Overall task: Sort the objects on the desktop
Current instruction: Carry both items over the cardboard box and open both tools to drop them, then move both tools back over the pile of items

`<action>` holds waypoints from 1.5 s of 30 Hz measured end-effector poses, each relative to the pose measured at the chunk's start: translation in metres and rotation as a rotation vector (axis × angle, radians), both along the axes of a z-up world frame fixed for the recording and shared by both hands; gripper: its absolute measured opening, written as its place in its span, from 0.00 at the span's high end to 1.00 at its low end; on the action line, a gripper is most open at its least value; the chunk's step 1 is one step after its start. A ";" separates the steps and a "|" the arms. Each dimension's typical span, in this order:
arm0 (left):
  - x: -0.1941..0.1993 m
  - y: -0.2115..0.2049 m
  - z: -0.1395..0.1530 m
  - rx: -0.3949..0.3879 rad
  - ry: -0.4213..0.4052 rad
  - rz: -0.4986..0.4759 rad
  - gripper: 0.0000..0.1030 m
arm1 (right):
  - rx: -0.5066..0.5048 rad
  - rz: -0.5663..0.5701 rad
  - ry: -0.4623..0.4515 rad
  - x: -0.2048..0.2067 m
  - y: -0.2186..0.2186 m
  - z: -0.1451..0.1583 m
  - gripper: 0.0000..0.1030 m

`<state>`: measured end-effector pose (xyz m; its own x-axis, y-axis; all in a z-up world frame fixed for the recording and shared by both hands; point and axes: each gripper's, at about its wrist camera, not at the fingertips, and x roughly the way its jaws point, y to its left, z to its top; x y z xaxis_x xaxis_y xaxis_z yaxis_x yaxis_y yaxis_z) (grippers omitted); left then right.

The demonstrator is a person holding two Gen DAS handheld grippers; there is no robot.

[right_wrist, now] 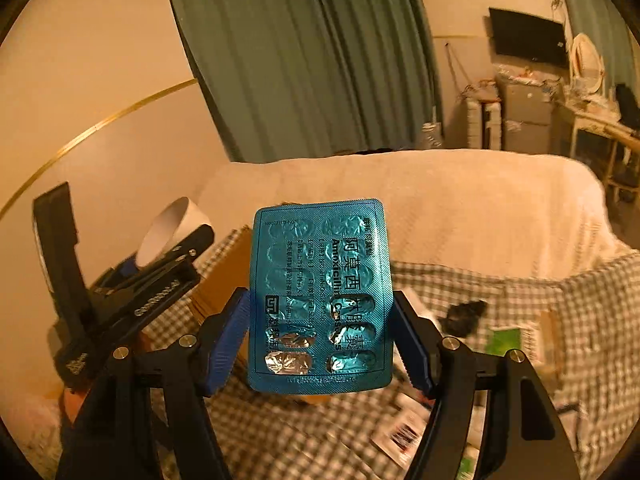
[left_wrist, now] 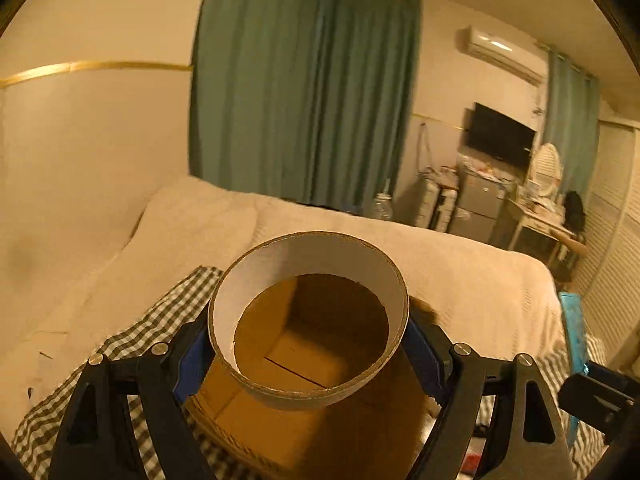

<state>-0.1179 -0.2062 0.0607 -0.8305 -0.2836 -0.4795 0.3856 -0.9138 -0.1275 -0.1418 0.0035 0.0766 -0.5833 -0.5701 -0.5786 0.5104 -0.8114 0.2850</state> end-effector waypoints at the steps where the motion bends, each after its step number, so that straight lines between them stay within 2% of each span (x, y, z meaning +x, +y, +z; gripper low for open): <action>1: -0.007 -0.008 -0.008 0.017 -0.009 0.008 0.17 | -0.010 0.001 -0.010 -0.010 -0.009 -0.003 0.34; 4: -0.019 -0.023 -0.042 0.073 -0.053 -0.002 0.17 | -0.017 0.011 -0.048 -0.034 -0.032 -0.017 0.34; 6: -0.027 -0.029 -0.068 0.084 -0.092 -0.019 0.17 | -0.002 0.018 -0.076 -0.048 -0.045 -0.030 0.34; 12: -0.043 -0.037 -0.109 0.105 -0.176 -0.042 0.18 | 0.050 0.013 -0.166 -0.089 -0.084 -0.080 0.34; 20: -0.040 -0.039 -0.117 0.076 -0.213 -0.039 0.16 | 0.077 0.000 -0.196 -0.100 -0.107 -0.105 0.34; 23: -0.043 -0.038 -0.114 0.057 -0.213 -0.040 0.08 | 0.053 0.000 -0.214 -0.101 -0.106 -0.104 0.33; 25: -0.041 -0.035 -0.110 0.048 -0.195 -0.049 0.03 | 0.029 -0.005 -0.233 -0.102 -0.102 -0.103 0.23; 28: -0.037 -0.029 -0.105 0.036 -0.170 -0.070 0.01 | -0.004 -0.021 -0.243 -0.101 -0.092 -0.098 0.21; 34: -0.027 -0.012 -0.091 0.004 -0.134 -0.098 0.01 | 0.016 -0.062 -0.176 -0.081 -0.057 -0.071 0.21; 41: -0.006 0.038 -0.057 -0.030 -0.076 -0.200 0.00 | 0.088 -0.186 -0.051 -0.031 0.033 -0.027 0.21; 45: 0.002 0.075 -0.046 -0.034 -0.085 -0.257 0.00 | 0.138 -0.273 -0.020 -0.002 0.085 -0.015 0.21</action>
<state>-0.1161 -0.1310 0.0149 -0.8347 -0.0857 -0.5440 0.1483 -0.9863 -0.0722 -0.1439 0.0889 0.0615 -0.6916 -0.3094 -0.6527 0.2638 -0.9494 0.1704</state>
